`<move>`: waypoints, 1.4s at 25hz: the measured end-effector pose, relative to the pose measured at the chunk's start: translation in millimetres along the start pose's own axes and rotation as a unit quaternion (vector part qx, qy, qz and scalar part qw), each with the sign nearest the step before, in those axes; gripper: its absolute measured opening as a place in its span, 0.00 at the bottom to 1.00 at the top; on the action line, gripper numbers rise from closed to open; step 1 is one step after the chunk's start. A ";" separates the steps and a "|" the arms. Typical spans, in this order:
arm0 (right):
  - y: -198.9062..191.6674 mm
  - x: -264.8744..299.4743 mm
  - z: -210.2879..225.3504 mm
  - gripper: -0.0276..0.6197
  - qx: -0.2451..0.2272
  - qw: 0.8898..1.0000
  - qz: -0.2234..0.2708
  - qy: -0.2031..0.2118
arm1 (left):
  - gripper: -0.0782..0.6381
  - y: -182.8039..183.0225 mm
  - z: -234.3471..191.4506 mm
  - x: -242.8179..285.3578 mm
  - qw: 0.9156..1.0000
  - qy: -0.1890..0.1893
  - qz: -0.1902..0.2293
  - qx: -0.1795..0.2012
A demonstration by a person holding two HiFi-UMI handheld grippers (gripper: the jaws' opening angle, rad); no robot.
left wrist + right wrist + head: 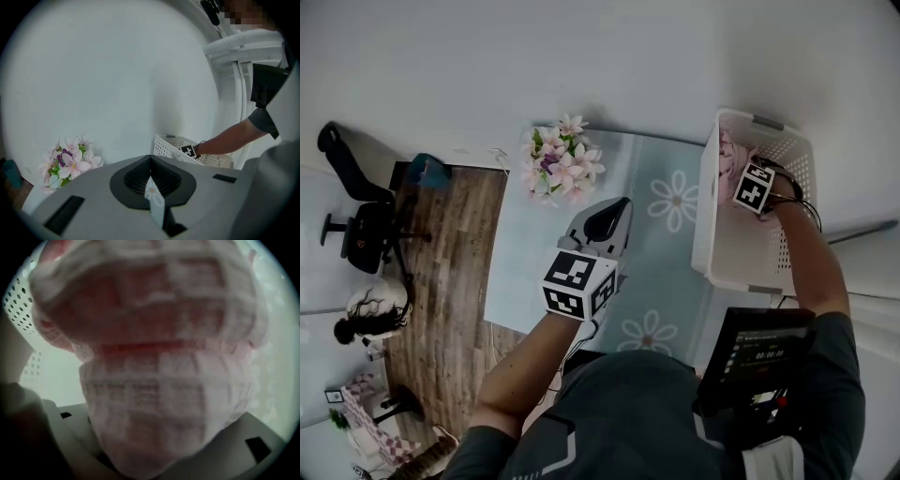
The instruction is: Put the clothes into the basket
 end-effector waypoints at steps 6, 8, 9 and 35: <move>1.9 1.1 1.0 0.53 0.006 1.000 0.000 -0.016 | 0.11 5.7 11.5 -4.3 1.000 -0.007 0.015 0.008; 0.1 -1.8 1.0 0.54 0.012 0.999 0.002 -0.029 | 0.11 8.8 16.6 -7.4 1.000 -0.009 0.016 0.010; -0.4 -3.8 0.8 0.55 0.015 0.999 0.003 -0.034 | 0.11 11.6 19.4 -9.7 1.000 -0.010 0.018 0.012; -5.7 -227.2 -37.2 0.66 0.078 0.965 0.192 -0.162 | 0.11 50.8 135.1 -69.7 0.993 -0.033 0.107 0.029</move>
Point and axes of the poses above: the fingertips, and each gripper's own axes: x forward along the fingers, z to its right, y out of its top, the point moved 3 cm from there along -x, backward along the fingers, and after that the axes turned 8 degrees about z, right-handed, at the moved point
